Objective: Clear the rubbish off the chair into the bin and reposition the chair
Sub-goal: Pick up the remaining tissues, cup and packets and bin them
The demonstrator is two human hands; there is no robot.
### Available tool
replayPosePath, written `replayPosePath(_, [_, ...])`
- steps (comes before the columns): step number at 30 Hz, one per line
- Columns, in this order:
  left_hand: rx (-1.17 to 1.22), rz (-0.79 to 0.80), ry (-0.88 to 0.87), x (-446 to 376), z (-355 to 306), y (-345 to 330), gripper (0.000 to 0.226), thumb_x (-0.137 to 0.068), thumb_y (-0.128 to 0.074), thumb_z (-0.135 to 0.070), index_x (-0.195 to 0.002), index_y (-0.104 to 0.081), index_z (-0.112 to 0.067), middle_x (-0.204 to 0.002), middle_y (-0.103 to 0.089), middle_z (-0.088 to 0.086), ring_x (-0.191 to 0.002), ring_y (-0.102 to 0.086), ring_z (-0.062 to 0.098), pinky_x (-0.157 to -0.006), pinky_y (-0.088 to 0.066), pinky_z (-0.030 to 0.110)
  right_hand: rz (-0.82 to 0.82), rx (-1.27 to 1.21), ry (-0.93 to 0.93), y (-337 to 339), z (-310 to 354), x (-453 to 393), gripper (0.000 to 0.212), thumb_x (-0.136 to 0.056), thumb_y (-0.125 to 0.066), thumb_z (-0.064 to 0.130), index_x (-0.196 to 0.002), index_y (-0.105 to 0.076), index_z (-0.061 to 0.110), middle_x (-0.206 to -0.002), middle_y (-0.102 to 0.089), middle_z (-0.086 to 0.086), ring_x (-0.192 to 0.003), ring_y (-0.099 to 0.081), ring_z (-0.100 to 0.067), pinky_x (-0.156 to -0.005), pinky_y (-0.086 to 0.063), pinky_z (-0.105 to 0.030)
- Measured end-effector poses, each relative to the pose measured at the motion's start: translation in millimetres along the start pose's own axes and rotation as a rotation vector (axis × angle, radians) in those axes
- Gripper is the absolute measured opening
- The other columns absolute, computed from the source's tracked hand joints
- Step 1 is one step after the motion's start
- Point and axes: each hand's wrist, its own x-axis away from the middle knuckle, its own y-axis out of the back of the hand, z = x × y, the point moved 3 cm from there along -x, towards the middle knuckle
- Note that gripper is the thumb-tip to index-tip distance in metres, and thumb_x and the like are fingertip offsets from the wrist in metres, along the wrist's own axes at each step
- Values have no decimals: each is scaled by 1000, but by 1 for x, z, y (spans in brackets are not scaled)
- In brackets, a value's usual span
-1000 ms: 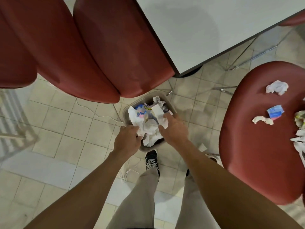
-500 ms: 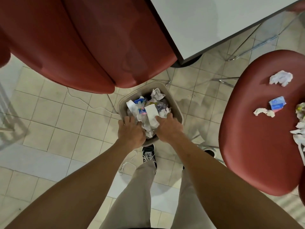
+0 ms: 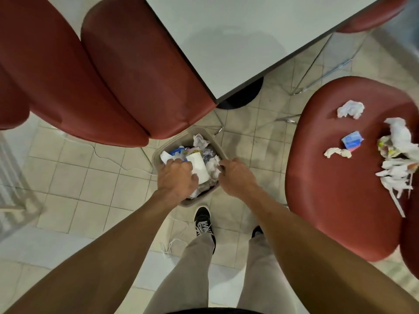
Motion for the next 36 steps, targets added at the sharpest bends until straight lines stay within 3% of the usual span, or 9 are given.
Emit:
replayPosePath(6, [141,-35,-14,1,-45,27,27,-87,-57,-36,-108,-66,-23,-108,-67,6,-106,-59,25,-82,-45,36,-38,-103,-7,35,-32,18,44,-90,-48,20,-134,-51,21,-129,-50,-13,-118,-53,-31,-97,-43,-37])
replayPosePath(13, [99,-40,-150,-4,-129,47,20,-83,-55,-25,-97,-69,-21,-101,-68,6,-98,-60,27,-82,-43,33,-106,-192,-34,84,-105,35,48,-91,-46,20,-139,-45,22,-134,-44,-11,-121,-51,-30,-98,-45,-37])
replayPosePath(18, [85,6,-266,-16,-202,46,29,-86,-58,-32,-113,-67,-24,-113,-66,8,-105,-58,27,-91,-46,34,-157,-234,-136,115,-179,43,47,-91,-48,20,-138,-45,22,-130,-45,-10,-117,-53,-28,-95,-43,-35])
replayPosePath(22, [95,44,-377,-23,-275,43,34,-89,-58,-30,-122,-61,-22,-124,-58,6,-116,-52,25,-101,-38,33,-196,-294,-192,132,-247,50,37,-91,-47,19,-127,-52,16,-124,-51,-11,-109,-53,-29,-94,-46,-40])
replayPosePath(25, [98,56,-434,-34,-326,39,34,-88,-60,-31,-121,-61,-24,-124,-56,2,-119,-50,23,-102,-39,36,-210,-292,-222,143,-295,54,37,-89,-50,18,-126,-50,18,-124,-50,-12,-104,-54,-29,-83,-46,-36])
replayPosePath(32, [96,129,-568,-62,-457,6,36,-83,-61,-31,-119,-62,-27,-107,-57,1,-104,-57,23,-92,-44,32,-300,-412,-432,164,-416,62,52,-89,-54,20,-139,-42,20,-135,-39,-13,-115,-54,-33,-96,-45,-37])
replayPosePath(36, [65,203,-658,-79,-525,-25,38,-83,-62,-30,-121,-61,-27,-118,-58,2,-109,-56,24,-93,-46,37,-358,-472,-523,168,-484,58,50,-86,-56,18,-134,-47,17,-128,-42,-11,-120,-48,-30,-92,-42,-35])
